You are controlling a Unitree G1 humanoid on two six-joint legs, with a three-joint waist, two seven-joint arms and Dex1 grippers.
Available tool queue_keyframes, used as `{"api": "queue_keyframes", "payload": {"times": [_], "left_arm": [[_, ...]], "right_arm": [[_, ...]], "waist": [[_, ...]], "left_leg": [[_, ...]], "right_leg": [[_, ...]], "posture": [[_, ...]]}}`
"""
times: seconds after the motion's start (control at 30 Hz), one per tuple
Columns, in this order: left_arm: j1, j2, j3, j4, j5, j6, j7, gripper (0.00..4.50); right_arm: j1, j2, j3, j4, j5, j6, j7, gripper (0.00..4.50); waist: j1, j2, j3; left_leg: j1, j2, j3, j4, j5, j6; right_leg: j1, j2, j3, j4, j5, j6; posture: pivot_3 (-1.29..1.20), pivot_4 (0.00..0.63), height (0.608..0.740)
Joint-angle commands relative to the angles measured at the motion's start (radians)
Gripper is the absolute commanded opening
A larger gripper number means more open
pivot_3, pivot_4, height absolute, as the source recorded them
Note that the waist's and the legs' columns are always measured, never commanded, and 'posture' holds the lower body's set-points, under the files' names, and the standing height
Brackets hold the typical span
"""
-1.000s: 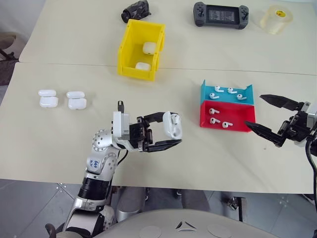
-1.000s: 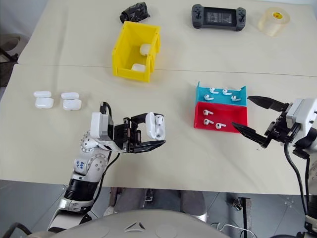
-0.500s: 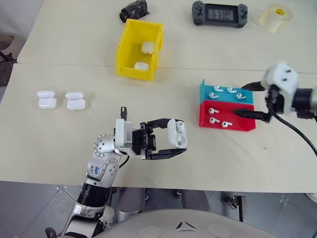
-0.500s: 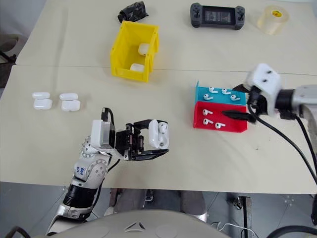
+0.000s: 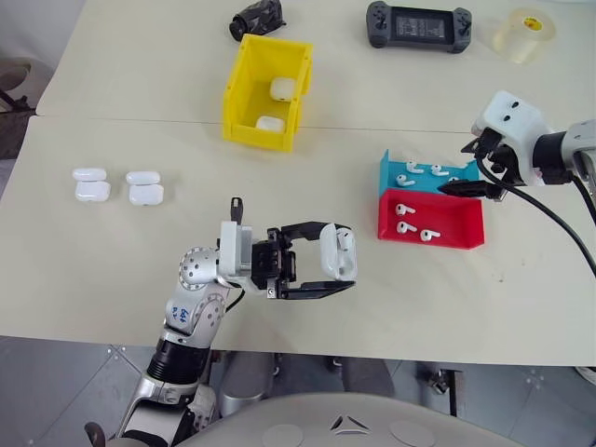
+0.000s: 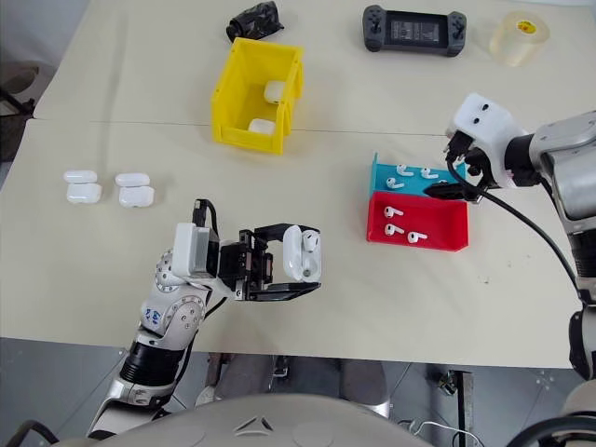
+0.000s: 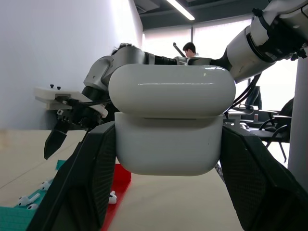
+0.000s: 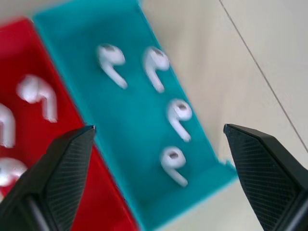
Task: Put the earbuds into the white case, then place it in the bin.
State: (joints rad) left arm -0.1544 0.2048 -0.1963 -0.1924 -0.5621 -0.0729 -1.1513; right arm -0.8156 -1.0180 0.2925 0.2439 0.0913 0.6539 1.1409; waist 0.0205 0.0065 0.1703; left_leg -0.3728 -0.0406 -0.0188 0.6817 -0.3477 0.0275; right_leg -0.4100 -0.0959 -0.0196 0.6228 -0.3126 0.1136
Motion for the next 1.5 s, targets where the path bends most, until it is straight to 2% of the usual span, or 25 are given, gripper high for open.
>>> {"api": "queue_keyframes", "payload": {"times": [0.03, 0.3, 0.57, 0.73, 0.83, 1.03, 1.5], "left_arm": [[-0.016, -0.007, -0.005, -0.012, -0.008, -0.017, -0.008, 2.80], [-0.042, -0.024, -0.006, 0.021, -0.004, -0.029, -0.012, 2.80], [-0.044, -0.028, -0.004, 0.027, 0.001, -0.039, -0.011, 2.80], [-0.041, -0.025, 0.002, 0.019, 0.003, -0.040, 0.001, 2.80], [-0.029, -0.016, 0.007, 0.013, 0.003, -0.044, 0.002, 2.80], [-0.032, -0.016, 0.006, 0.014, 0.007, -0.048, 0.014, 2.80], [-0.041, -0.023, 0.007, 0.028, 0.012, -0.059, 0.025, 2.80]], "right_arm": [[-0.072, 0.011, 0.009, 0.111, -0.056, -0.089, 0.042, 4.45], [-0.164, 0.073, 0.043, 0.343, -0.156, -0.274, 0.115, 4.45], [-0.182, 0.119, 0.078, 0.475, -0.241, -0.481, 0.173, 4.45], [-0.206, 0.137, 0.087, 0.539, -0.285, -0.544, 0.199, 4.45], [-0.230, 0.150, 0.096, 0.576, -0.315, -0.570, 0.211, 3.81], [-0.247, 0.155, 0.095, 0.617, -0.353, -0.590, 0.244, 1.80], [-0.254, 0.159, 0.098, 0.602, -0.419, -0.595, 0.298, 1.80]], "waist": [[-0.003, 0.000, 0.000], [-0.009, 0.000, 0.000], [-0.010, 0.000, 0.000], [-0.012, 0.000, 0.000], [-0.017, 0.000, 0.000], [-0.021, 0.000, 0.000], [-0.021, 0.000, 0.000]], "left_leg": [[0.000, 0.000, 0.000, 0.000, 0.000, 0.000], [0.000, 0.000, 0.001, 0.000, 0.000, 0.000], [0.000, 0.000, 0.001, 0.000, 0.000, 0.000], [0.000, 0.000, 0.001, 0.001, 0.000, -0.001], [0.000, 0.000, 0.000, 0.001, 0.000, -0.001], [0.000, 0.000, 0.000, 0.001, 0.001, -0.001], [0.000, 0.000, 0.000, 0.001, 0.001, -0.001]], "right_leg": [[0.000, 0.000, 0.000, 0.000, 0.000, 0.000], [0.000, 0.000, 0.000, 0.001, 0.000, 0.000], [0.000, 0.000, -0.001, 0.001, 0.000, 0.000], [0.000, 0.000, -0.001, 0.001, 0.000, 0.000], [0.000, 0.000, -0.001, 0.002, 0.000, 0.000], [0.000, 0.000, -0.001, 0.002, 0.000, 0.000], [0.000, 0.000, -0.001, 0.002, 0.000, 0.000]], "posture": [[0.00, 0.150, 0.740], [0.00, 0.150, 0.740], [0.00, 0.150, 0.740], [0.00, 0.150, 0.740], [0.00, 0.150, 0.740], [0.00, 0.150, 0.740], [0.00, 0.150, 0.740]]}}
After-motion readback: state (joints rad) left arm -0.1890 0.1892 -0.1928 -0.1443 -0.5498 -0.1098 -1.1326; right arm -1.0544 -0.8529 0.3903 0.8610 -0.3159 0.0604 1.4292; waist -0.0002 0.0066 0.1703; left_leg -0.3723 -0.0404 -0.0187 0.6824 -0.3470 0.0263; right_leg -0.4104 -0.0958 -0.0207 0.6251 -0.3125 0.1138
